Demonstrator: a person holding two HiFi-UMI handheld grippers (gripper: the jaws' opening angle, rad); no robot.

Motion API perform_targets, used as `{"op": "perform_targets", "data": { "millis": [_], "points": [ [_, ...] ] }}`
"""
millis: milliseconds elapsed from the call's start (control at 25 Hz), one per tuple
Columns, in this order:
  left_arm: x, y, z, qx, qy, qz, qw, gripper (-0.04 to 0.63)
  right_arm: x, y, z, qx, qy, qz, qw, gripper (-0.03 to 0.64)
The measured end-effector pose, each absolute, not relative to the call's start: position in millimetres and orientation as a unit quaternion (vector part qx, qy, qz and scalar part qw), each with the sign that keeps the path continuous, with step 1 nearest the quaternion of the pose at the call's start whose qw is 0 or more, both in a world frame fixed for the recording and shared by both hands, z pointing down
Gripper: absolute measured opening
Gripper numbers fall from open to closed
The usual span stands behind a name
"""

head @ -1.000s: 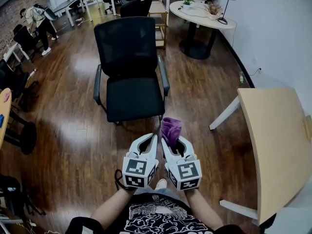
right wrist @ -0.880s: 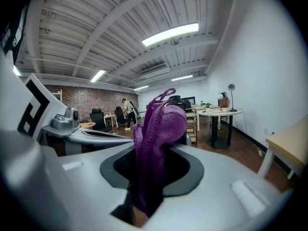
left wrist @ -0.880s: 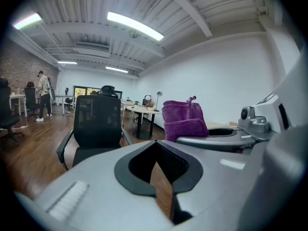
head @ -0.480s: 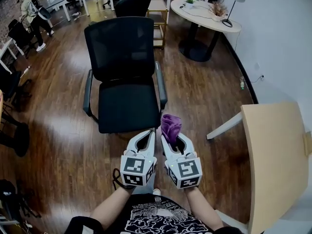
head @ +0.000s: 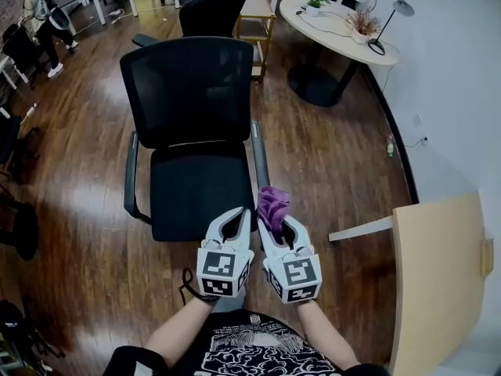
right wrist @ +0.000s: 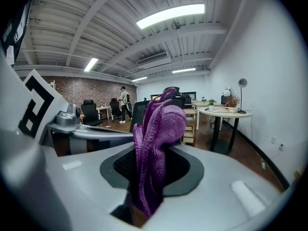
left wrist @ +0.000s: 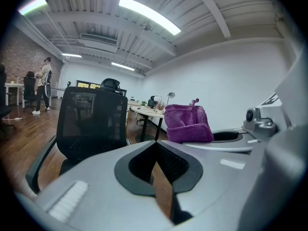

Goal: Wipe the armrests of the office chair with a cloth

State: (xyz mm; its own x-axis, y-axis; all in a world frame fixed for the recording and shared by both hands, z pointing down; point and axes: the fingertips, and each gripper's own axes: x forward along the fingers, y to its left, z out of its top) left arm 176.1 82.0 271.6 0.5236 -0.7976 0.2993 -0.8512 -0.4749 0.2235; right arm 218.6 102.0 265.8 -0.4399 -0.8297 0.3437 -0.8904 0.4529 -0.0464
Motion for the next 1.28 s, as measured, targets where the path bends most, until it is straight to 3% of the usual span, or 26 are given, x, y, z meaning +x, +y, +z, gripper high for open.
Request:
{"op": "perform_targets", "data": {
  "millis": [640, 1280],
  "points": [
    [207.7, -93.0, 298.8, 0.851, -0.490, 0.083, 0.173, 0.005, 244.8, -91.8, 295.7, 0.465, -0.864, 0.069, 0.183, 0.104],
    [226.2, -213.5, 396.0, 0.767, -0.569, 0.141, 0.261, 0.005, 253.0, -254.0, 413.5, 0.291, -0.912, 0.053, 0.283, 0.104]
  ]
}}
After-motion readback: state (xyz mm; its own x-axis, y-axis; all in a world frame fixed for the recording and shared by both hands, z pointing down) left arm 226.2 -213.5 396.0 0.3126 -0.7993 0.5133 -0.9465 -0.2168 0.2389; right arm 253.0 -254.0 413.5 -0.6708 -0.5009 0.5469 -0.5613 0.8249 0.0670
